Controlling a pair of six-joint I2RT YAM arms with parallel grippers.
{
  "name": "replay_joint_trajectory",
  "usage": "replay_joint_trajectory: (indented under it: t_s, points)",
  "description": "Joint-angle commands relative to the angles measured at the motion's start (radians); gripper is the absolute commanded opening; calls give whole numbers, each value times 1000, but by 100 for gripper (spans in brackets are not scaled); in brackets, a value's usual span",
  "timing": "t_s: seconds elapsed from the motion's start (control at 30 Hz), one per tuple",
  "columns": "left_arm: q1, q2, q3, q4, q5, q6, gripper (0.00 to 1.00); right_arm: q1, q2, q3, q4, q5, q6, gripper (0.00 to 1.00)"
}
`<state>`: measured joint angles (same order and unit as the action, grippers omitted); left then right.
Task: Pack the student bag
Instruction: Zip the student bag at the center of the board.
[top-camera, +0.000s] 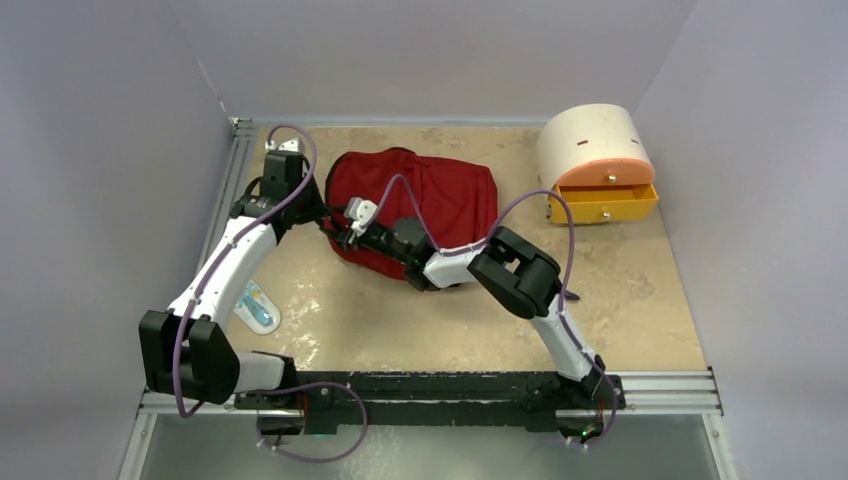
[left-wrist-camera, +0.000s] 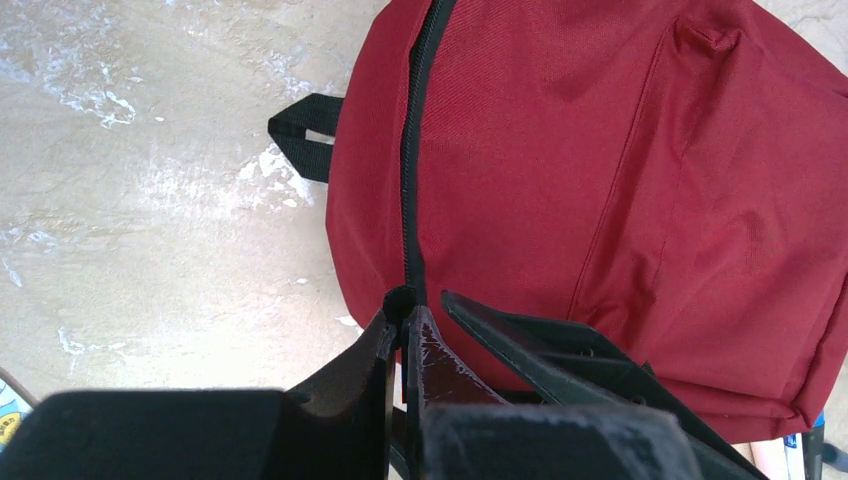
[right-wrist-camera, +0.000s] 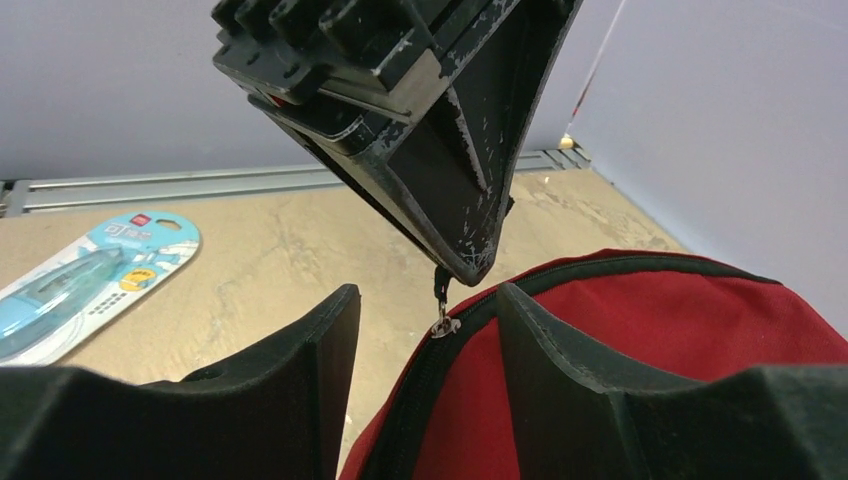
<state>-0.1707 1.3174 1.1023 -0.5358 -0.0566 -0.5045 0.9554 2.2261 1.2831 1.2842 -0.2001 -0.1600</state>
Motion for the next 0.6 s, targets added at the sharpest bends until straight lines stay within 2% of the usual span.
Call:
replay_joint_trajectory:
  t_s: [0.0,0.33,0.5,0.57]
  points:
    - [5,-14,53,22,16,-7,0,16,0,58,67,82,-68,54]
    - [5,-24,51,16,47,-21,0,28,14,73,109,124,-64,26]
    - [5,-34,65,11,85,-31,0,29,12,53,128,121,-53,9]
    - [5,-39,77,11,98,-33,2,30,15,51,128,102,-51,6]
